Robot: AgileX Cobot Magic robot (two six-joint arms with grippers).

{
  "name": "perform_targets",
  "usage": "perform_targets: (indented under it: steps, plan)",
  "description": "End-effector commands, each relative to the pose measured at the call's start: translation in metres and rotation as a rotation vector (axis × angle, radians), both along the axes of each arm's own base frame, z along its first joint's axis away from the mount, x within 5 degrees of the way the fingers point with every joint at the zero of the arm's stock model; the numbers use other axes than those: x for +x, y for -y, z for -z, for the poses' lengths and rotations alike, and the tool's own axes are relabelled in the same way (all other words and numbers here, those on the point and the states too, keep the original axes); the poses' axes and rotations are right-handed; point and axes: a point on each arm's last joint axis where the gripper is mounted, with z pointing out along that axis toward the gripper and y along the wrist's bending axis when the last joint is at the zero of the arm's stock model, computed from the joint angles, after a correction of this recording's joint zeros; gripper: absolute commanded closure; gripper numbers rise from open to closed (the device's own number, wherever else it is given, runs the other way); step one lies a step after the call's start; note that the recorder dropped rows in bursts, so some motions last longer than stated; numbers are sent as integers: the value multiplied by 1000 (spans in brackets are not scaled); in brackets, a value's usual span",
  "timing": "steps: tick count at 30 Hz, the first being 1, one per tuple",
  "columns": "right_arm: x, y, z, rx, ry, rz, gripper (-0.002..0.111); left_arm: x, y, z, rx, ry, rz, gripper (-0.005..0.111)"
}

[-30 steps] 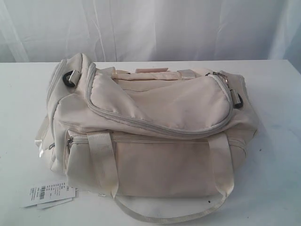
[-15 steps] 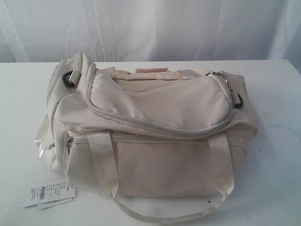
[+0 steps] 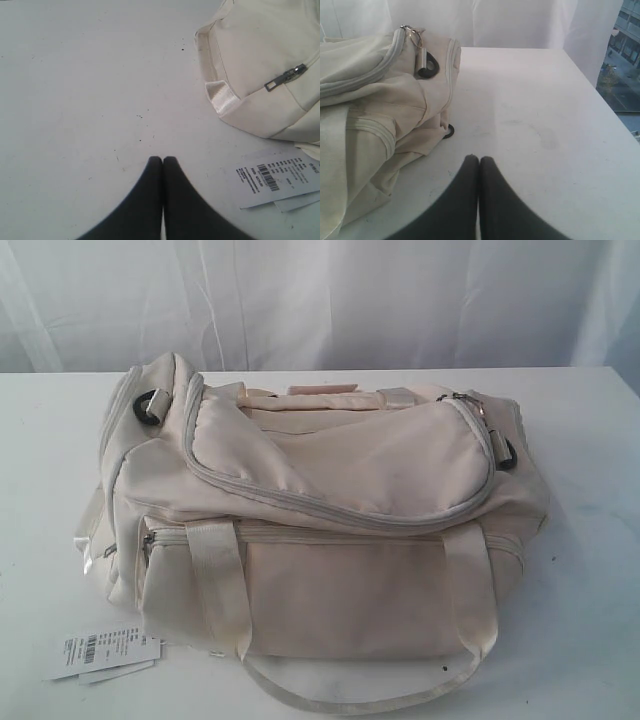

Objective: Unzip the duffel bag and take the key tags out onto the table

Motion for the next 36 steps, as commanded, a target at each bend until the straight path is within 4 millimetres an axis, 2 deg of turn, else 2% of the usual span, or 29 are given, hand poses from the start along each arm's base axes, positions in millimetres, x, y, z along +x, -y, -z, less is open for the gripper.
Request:
perform_targets:
  steps: [1,11,25,32,36]
  plan:
    - [0,0,-1,-1,18,-2,108,0,0,0,-10,18,4,106]
    - [0,0,-1,-1,18,-2,108,5,0,-38,-22,439,4,106]
    - [0,0,-2,2,33,-3,108,5,0,-41,-23,474,4,106]
    - [2,-1,-17,27,198,-11,108,4,0,-46,-30,532,3,106]
    - [2,-2,-27,43,300,-16,108,1,0,-60,-17,684,4,106]
